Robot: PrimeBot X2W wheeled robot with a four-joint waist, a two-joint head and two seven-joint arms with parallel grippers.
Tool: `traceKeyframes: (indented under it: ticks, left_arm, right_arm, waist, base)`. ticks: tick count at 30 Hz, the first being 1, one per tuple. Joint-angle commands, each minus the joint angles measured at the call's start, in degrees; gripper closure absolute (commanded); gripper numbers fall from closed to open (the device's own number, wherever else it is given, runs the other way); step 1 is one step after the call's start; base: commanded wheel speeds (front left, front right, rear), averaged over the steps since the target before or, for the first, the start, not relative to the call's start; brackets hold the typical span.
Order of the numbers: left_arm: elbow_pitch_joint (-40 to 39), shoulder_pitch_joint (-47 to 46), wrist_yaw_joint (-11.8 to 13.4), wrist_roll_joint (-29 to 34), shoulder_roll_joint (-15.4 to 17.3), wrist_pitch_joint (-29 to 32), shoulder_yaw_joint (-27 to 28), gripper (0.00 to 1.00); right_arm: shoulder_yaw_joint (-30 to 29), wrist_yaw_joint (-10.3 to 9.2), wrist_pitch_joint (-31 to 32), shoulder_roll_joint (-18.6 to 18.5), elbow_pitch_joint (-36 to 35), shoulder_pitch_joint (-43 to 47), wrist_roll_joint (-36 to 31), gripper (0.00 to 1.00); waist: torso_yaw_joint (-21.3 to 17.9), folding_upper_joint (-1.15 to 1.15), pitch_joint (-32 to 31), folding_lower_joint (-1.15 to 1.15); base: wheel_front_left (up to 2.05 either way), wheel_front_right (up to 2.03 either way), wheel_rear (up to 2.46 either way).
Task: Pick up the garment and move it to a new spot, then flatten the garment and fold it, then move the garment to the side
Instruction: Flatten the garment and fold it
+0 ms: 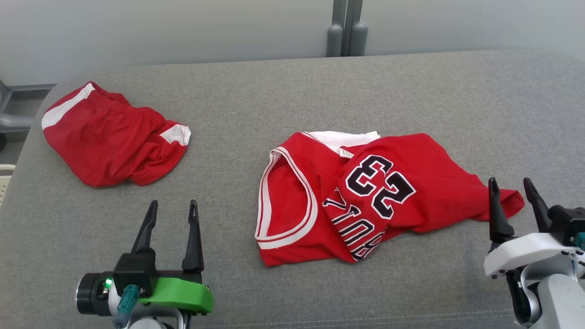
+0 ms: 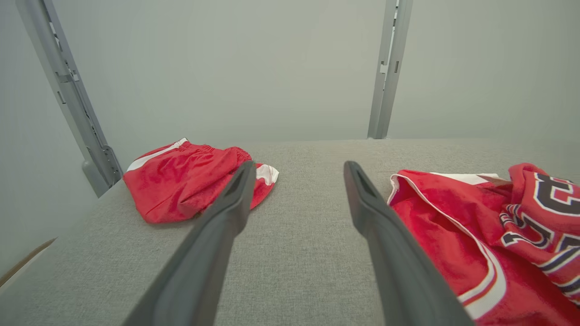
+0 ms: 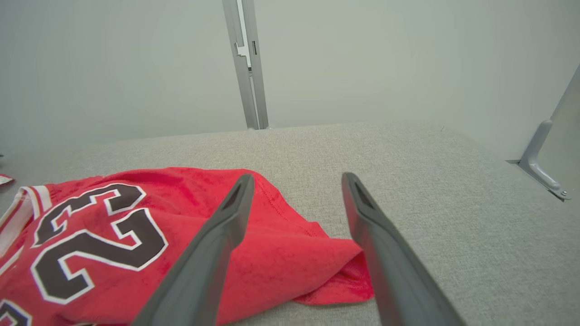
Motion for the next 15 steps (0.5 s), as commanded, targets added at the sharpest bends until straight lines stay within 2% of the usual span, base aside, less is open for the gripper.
traceKeyframes:
  ticks: [1, 5, 15]
  left_arm:
    - [0.6, -0.6, -0.8, 0.4, 0.0, -0.1, -0.6, 0.0]
    - [1.5, -0.6, -1.8, 0.6, 0.0, -0.1, -1.7, 0.0]
    - [7.3, -2.5, -6.4, 2.0, 0.1, -0.1, -7.4, 0.0]
  right_arm:
    - [0.4, 0.0, -0.5, 0.3, -0.4, 0.9, 0.0, 0.0]
    - [0.9, 0.0, -0.7, 0.9, -0.8, 1.5, 0.0, 0.0]
    - [2.8, 0.0, -1.0, 1.5, 0.0, 1.4, 0.6, 0.0]
  waist:
    - [-0.2, 0.0, -0.2, 0.0]
    - [-0.4, 0.0, -0.5, 0.0]
    - [-1.9, 0.0, -0.8, 0.0]
  base:
    - [0.0, 0.0, 0.0]
    - [0.0, 0.0, 0.0]
    - [0.0, 0.0, 0.0]
